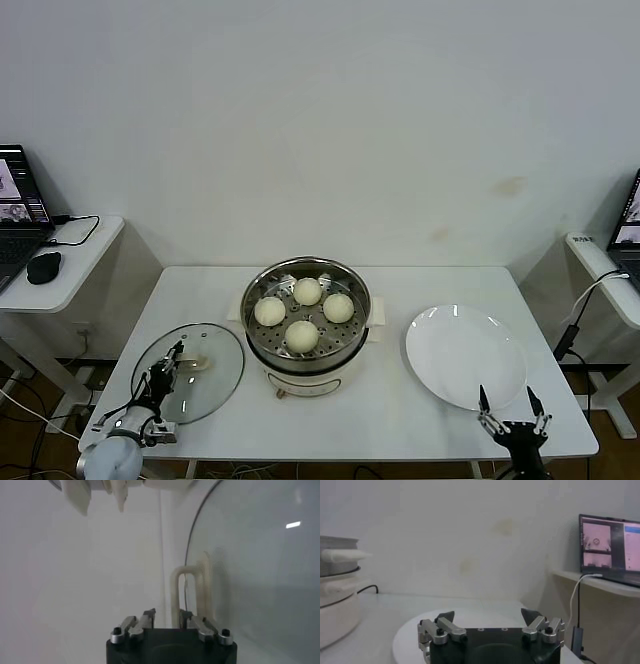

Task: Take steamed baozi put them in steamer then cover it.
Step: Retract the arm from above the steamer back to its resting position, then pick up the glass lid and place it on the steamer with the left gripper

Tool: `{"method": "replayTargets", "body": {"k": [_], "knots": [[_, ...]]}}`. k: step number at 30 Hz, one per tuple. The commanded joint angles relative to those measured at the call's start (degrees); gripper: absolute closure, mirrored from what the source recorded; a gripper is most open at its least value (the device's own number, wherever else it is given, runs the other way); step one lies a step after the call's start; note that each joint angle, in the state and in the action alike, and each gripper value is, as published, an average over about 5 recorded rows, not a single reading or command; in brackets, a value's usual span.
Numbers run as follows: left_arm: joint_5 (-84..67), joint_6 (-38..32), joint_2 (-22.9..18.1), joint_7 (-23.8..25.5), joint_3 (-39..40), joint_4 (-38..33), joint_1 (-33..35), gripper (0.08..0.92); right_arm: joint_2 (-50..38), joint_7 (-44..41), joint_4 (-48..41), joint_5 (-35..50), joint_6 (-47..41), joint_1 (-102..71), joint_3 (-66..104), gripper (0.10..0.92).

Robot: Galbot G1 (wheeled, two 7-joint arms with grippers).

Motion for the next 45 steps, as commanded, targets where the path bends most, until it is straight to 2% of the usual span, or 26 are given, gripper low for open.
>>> {"method": "replayTargets", "body": {"k": [1,4,12,20,25,29,37,41,45], "knots": [[-0.8,-0.9,-0.6,-3.3,-0.3,1.2,-0.3,0.795,0.1,0.0,0.0,-0.3,0.1,-0.1,-0.1,0.203],[-0.8,-1.3,-1.0,-5.8,-0.9,0.0,0.7,0.844,0.1,0.0,0.1,-0.4,0.1,-0.2,-0.1,0.203],[-2.5,-0.2,-1.1,-8.7,-4.3,-10.3,7.1,0.854,-0.1,-0.1,0.3,-0.7,0.4,-0.3,-0.4,0.203],[-12.6,6.8,4.0,-2.3,-9.5,-23.3,14.8,0.854,-0.6,-0.1,0.9,-1.1,0.6,-0.6,-1.2,0.203],[-15.8,10.9,8.2,3.8,-13.3,-29.4,15.5,0.854,-1.0,0.0,1.5,-1.1,0.7,-0.8,-1.6,0.203],[-19.4,13.9,12.1,7.4,-13.3,-33.5,14.4,0.854,-1.4,-0.1,1.8,-1.2,0.8,-1.1,-1.8,0.203],[-23.3,19.9,18.6,11.4,-3.5,-40.7,8.9,0.854,-1.7,-0.1,1.8,-2.5,1.1,-0.9,-2.5,0.202],[-23.1,23.5,20.3,12.6,5.8,-42.1,3.0,0.854,-1.3,0.0,1.7,-3.8,1.5,-0.8,-2.9,0.203],[-21.8,26.8,20.0,14.2,16.5,-42.2,-3.9,0.854,-0.9,0.0,1.6,-5.2,1.8,-0.6,-3.2,0.202]]}}
